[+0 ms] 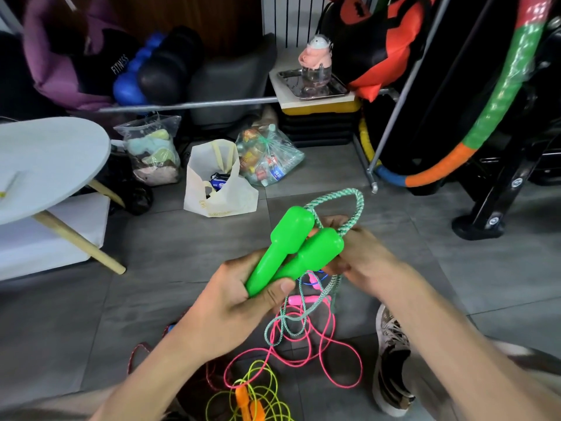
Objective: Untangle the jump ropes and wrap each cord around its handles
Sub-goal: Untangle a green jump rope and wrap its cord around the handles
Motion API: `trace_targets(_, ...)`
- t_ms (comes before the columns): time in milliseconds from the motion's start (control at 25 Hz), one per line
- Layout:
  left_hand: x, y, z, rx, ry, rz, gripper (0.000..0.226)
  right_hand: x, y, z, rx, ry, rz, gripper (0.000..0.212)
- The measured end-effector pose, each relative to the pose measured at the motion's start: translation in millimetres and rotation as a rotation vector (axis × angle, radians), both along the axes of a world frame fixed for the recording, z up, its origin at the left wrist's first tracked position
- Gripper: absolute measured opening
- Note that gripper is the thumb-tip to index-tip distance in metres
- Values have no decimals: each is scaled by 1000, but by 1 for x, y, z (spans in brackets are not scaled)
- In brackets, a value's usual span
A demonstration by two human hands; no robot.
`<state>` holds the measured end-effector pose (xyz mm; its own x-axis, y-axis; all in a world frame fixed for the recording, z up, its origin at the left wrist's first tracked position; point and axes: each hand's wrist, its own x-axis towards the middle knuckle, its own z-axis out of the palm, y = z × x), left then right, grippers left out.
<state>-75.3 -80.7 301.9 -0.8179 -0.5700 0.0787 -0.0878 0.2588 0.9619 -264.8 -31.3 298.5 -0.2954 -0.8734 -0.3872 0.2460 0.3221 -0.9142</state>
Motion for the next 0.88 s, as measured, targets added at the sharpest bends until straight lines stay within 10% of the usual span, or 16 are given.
trace_targets(240,2,-8,15,-137,-183,110,19,-12,15,-7,40,-23,-378,26)
trace_targets(440,3,-10,16,-93,-258,89,22,-22,18,2,-152,611,-245,62)
trace_targets(720,1,-19,14,561,26,154,36,9,19,-3,-200,146,131,20)
trace_targets(880,0,-21,13,688,78,79,24,24,16,-6,-203,-80,-141,2)
